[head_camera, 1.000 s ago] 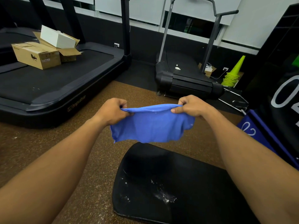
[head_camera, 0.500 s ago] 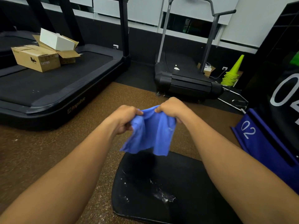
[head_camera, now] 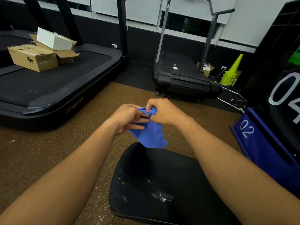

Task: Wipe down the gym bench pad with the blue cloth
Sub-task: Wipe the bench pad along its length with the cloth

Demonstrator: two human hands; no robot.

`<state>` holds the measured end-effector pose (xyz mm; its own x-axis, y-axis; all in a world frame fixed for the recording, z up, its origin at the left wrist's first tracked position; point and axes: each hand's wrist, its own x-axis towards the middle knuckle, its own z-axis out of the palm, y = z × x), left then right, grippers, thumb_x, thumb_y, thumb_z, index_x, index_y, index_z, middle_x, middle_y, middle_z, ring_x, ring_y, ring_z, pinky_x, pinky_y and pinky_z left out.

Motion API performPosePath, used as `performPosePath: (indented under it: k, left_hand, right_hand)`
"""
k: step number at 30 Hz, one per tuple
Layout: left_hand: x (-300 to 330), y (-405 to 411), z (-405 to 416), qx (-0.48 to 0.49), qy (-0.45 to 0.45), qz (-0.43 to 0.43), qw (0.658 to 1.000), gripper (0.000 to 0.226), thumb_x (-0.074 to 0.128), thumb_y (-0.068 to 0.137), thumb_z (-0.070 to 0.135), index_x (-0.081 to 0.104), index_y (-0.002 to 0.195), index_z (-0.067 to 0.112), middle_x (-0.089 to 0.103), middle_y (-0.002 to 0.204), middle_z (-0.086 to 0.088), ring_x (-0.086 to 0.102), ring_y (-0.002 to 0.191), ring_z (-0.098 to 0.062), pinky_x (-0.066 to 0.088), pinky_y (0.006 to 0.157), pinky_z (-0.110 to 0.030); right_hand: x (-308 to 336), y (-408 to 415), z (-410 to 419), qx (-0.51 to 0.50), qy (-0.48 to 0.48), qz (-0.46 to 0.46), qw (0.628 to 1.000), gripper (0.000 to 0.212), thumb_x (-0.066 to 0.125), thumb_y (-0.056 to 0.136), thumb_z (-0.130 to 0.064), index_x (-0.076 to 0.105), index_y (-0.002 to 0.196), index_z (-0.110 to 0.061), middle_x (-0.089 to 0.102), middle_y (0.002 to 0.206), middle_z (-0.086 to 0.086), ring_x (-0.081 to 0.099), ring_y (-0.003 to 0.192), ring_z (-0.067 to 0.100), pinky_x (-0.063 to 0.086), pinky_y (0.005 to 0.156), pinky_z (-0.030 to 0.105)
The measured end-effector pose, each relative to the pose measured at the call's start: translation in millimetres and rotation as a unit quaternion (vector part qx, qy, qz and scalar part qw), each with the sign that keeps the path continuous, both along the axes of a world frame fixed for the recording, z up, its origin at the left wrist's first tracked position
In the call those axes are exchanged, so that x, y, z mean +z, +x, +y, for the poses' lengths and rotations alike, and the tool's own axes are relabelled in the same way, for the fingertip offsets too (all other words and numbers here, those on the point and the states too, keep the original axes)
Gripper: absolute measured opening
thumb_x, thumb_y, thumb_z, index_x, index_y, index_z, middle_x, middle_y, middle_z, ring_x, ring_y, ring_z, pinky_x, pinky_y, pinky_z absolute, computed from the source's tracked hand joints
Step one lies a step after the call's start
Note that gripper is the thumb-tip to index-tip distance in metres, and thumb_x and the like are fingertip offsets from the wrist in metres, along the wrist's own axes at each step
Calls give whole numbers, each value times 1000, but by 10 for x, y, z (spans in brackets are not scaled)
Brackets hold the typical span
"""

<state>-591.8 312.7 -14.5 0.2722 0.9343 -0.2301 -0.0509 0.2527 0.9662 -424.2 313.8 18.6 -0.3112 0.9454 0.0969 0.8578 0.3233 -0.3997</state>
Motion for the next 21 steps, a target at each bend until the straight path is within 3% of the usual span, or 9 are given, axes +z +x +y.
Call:
performPosePath:
  k: [3, 5, 8, 11, 15, 21]
  left_hand:
    - [-142, -20, 60, 31, 76, 129, 988, 27, 65, 85, -5, 66, 109, 8, 77, 100, -11, 74, 95, -21, 62, 80, -41]
    - [-261, -48, 114, 36, 127, 214, 968, 23, 73, 83, 2, 69, 104, 12, 75, 95, -11, 71, 87, -23, 59, 73, -36]
    - [-411, -131, 167, 36, 176, 312, 933, 12, 80, 80, 19, 74, 90, 20, 74, 85, -3, 67, 79, -20, 56, 76, -39]
    - [-471, -255, 168, 44, 172, 297, 938, 12, 81, 80, 20, 70, 82, 15, 72, 80, -6, 64, 74, -21, 53, 72, -38]
    - [-447, -412, 122, 46, 186, 276, 942, 16, 82, 80, 10, 67, 87, 12, 73, 87, -14, 66, 73, -21, 58, 72, -43]
    - [-233, -468, -158, 13, 178, 220, 959, 18, 69, 89, 0, 74, 102, 10, 72, 101, -9, 68, 90, -19, 58, 77, -31]
  right_hand:
    - [31, 3, 5, -18, 4, 33, 999, 24, 60, 80, 1, 71, 84, -20, 65, 83, -6, 55, 63, 8, 42, 52, 23]
    - [46, -1, 14, -20, 6, 54, 998, 25, 59, 81, 1, 73, 82, -20, 67, 85, -8, 60, 71, 7, 47, 58, 23]
    - [99, 25, 26, -24, 5, 88, 996, 27, 59, 81, 1, 75, 81, -20, 68, 87, -12, 62, 86, 5, 50, 70, 22]
    - [162, 119, 9, -47, -3, 84, 995, 30, 57, 82, 1, 78, 84, -20, 66, 88, -12, 59, 87, 5, 50, 72, 23]
    - [154, 227, -25, -80, -37, 74, 993, 32, 56, 79, 4, 77, 79, -20, 67, 84, -7, 61, 82, 6, 46, 62, 21]
    - [217, 295, -216, -107, -89, 47, 989, 35, 54, 77, 7, 74, 80, -21, 64, 89, -6, 60, 83, 11, 47, 59, 23]
